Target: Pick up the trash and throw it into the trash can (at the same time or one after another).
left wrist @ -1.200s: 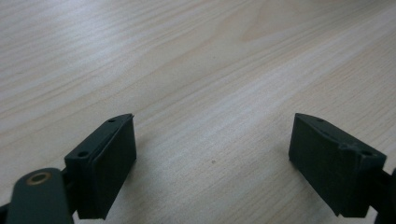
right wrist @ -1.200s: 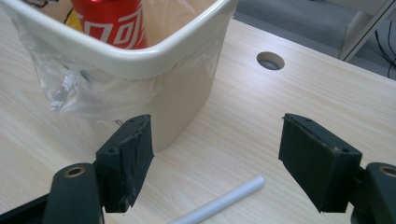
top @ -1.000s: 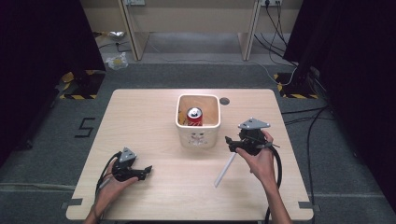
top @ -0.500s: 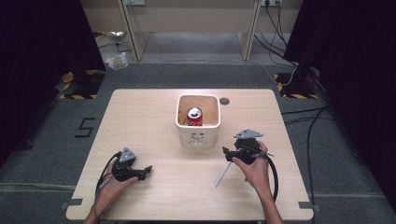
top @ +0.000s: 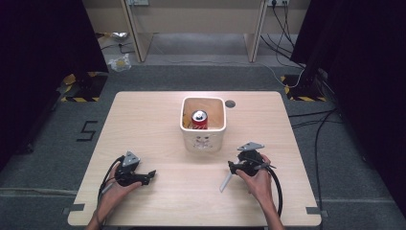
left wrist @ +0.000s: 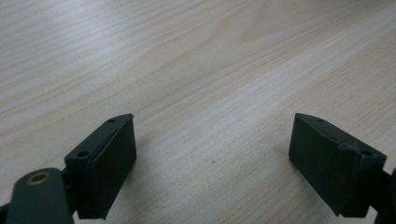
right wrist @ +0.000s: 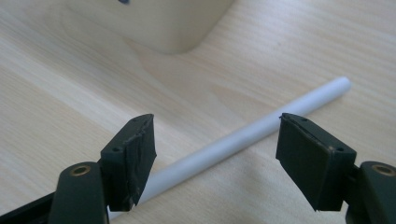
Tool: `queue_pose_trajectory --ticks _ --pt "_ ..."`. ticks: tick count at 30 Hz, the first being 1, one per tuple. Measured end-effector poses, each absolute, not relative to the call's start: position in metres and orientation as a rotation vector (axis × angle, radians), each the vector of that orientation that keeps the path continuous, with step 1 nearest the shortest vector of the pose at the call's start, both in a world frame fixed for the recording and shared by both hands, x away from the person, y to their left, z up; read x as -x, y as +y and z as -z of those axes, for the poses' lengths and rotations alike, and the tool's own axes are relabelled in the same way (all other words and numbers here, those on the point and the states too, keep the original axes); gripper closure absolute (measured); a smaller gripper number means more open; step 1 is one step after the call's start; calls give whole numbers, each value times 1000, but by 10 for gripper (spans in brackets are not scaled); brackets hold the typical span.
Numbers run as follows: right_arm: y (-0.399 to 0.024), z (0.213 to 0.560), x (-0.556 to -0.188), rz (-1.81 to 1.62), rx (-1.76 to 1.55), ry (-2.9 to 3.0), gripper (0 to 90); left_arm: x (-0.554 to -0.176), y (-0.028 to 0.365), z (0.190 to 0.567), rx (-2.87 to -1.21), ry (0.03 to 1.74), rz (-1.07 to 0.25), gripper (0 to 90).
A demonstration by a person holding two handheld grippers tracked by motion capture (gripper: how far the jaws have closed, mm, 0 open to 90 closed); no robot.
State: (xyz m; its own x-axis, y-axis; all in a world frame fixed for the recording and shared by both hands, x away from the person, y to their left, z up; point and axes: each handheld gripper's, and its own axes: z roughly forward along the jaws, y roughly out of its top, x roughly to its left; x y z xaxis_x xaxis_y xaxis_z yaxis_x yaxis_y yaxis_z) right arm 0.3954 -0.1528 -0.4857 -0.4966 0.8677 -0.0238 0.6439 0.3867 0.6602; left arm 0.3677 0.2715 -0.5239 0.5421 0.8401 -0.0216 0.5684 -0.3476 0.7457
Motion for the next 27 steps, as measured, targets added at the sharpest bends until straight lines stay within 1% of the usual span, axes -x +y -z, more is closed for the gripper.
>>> queue_pose_trajectory --ticks 6,18,24,25,26,27 --pt "-155 496 -398 -818 -1354 2287 289 -368 272 524 -2057 1134 -481 141" --pt "-154 504 -400 -837 -1374 2276 310 -368 272 524 -2057 1134 -481 141" --pt "-157 504 -402 -832 -1361 2268 376 -368 271 524 -2057 1134 -481 141" --pt "-157 504 -402 -832 -1361 2268 376 -368 271 524 -2057 1134 -481 141" --pt "-159 503 -402 -837 -1355 2274 419 -368 271 524 -2057 1134 -481 141" --pt "-160 503 -402 -838 -1355 2277 435 -368 271 524 -2057 1134 -481 141"
